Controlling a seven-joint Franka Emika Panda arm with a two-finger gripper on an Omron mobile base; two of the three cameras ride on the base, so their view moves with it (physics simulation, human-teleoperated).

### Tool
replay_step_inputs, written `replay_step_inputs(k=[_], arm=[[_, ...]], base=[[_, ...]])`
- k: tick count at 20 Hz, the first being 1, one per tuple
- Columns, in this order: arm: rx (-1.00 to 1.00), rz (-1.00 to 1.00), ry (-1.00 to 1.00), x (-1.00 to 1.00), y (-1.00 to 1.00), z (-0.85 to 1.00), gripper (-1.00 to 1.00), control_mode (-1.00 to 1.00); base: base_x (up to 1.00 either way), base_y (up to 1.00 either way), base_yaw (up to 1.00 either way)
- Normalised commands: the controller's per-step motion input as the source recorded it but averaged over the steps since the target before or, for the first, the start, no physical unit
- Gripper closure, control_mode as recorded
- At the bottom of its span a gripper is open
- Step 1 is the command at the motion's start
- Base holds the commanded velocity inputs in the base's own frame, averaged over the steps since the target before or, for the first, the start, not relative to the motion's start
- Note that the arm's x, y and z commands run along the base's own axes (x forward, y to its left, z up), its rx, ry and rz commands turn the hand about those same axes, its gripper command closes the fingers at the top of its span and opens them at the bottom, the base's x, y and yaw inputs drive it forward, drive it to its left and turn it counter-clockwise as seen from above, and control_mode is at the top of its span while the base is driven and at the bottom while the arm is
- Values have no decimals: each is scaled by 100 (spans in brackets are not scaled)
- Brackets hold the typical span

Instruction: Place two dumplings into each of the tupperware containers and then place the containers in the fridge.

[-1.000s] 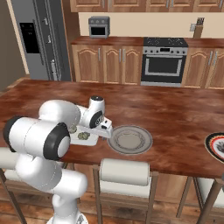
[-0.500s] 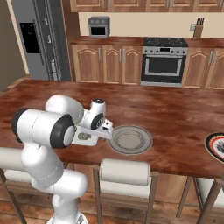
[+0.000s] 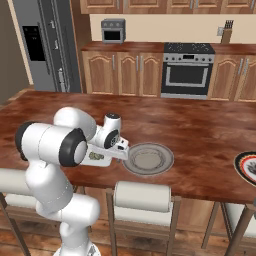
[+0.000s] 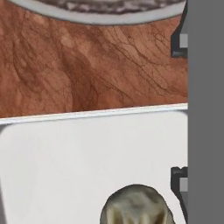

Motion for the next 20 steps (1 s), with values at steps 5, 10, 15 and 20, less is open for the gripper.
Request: replay_step_inputs(k=[5, 10, 15, 20], arm=[[0, 1, 3, 0, 5, -5, -100, -100], [0, 1, 5, 0, 6, -9, -100, -100], [0, 1, 5, 0, 3, -10, -100, -100], [0, 0, 6, 0, 3, -5, -100, -100]], base=[[0, 0, 0], [0, 0, 0], [0, 0, 0], [0, 0, 0]])
